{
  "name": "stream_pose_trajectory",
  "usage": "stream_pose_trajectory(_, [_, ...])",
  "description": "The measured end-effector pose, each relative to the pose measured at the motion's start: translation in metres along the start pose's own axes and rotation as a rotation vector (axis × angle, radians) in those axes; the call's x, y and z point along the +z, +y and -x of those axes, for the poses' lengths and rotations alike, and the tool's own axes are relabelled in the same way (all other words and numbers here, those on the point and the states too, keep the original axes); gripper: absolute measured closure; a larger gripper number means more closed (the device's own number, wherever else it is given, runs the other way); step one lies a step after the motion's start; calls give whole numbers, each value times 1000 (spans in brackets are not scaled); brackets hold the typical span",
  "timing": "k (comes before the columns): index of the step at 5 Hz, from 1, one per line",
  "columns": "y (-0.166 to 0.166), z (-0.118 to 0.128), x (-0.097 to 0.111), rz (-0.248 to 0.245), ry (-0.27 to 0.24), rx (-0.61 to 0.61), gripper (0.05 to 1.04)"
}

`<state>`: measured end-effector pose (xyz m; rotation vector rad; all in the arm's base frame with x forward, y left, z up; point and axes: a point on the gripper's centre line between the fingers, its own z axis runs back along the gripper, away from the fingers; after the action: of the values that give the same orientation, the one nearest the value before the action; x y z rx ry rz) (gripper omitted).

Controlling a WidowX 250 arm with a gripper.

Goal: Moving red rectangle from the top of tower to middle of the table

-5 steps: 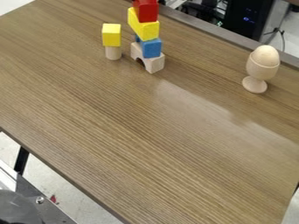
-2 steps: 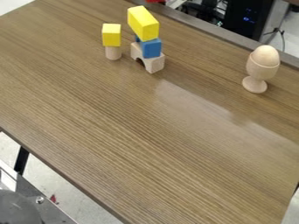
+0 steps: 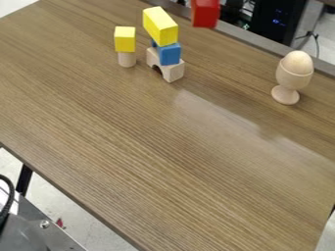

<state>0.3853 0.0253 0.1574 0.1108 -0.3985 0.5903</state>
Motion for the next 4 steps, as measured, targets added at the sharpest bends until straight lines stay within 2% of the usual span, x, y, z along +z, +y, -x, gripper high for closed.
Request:
stream_pose_trajectory(1, [-13,18,-38,-17,46,-64,536])
stream_pose_trajectory(2, [-23,30,-66,3,97,-136,536])
stream_pose_trajectory(3, [-26,33,-91,58,143,-211,536])
stream_pose_trajectory(4, [-24,30,-99,133,155,-261,472])
